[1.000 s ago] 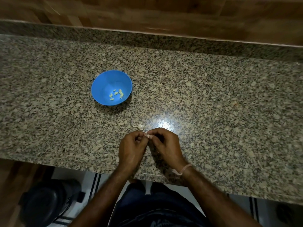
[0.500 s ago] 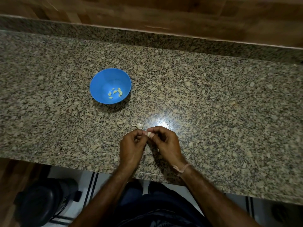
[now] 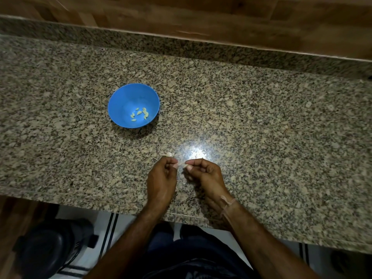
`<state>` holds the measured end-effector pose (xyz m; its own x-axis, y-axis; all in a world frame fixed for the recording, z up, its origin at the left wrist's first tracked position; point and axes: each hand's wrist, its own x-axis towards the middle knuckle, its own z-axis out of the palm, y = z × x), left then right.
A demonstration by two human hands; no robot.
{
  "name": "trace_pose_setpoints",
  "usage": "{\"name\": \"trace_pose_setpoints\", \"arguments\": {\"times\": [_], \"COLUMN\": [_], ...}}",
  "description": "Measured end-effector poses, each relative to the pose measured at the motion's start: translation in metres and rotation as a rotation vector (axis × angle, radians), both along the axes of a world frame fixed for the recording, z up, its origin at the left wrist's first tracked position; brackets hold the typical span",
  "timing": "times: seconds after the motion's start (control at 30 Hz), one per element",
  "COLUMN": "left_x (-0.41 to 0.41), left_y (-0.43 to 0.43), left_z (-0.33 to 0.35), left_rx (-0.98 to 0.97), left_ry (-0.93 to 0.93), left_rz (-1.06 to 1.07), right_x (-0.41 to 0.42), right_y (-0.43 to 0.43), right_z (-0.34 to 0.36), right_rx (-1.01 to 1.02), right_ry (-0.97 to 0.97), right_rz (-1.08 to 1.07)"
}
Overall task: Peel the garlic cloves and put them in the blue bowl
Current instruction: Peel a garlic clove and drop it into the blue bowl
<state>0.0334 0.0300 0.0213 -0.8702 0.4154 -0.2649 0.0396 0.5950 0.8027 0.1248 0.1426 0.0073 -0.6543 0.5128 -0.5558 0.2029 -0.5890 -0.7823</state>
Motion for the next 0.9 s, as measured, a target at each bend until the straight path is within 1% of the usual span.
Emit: {"name": "trace_pose_setpoints", "arguments": {"times": [0.1, 0.23, 0.3, 0.43, 0.53, 0.63, 0.77, 0.83, 0.87, 0.9], "left_x": [0.003, 0.004, 0.001, -0.001, 0.001, 0.006, 0.01, 0.009, 0.009, 0.008], "left_y": [-0.001, -0.001, 0.0, 0.002, 0.0, 0.001, 0.004, 0.003, 0.003, 0.003], "left_z": [0.0, 0.001, 0.001, 0.0, -0.001, 0.003, 0.009, 0.008, 0.007, 0.007], "left_rx": [0.076, 0.022, -0.017, -0.124, -0.117, -0.083, -0.1, -0.104, -0.09, -0.05], "left_ry": [0.009, 0.064, 0.066, 0.024, 0.02, 0.028, 0.116, 0.152, 0.131, 0.071], "left_rz": [-0.057, -0.029, -0.006, -0.012, -0.048, -0.063, -0.097, -0.132, -0.138, -0.126], "right_x": [-0.001, -0.002, 0.0, 0.0, -0.001, -0.001, -0.003, -0.003, -0.002, -0.001], "right_y": [0.0, 0.0, 0.002, 0.003, 0.004, 0.004, -0.001, -0.002, -0.002, -0.001], "right_z": [0.002, 0.006, 0.008, 0.011, 0.012, 0.012, 0.015, 0.017, 0.016, 0.015], "right_rx": [-0.024, 0.0, 0.082, 0.326, 0.385, 0.333, 0.021, -0.072, -0.066, 0.008], "right_ry": [0.003, 0.002, 0.032, 0.057, 0.05, 0.047, 0.027, 0.015, 0.027, 0.038], "right_rz": [-0.02, -0.006, 0.063, 0.162, 0.167, 0.161, 0.102, 0.064, 0.061, 0.083]}}
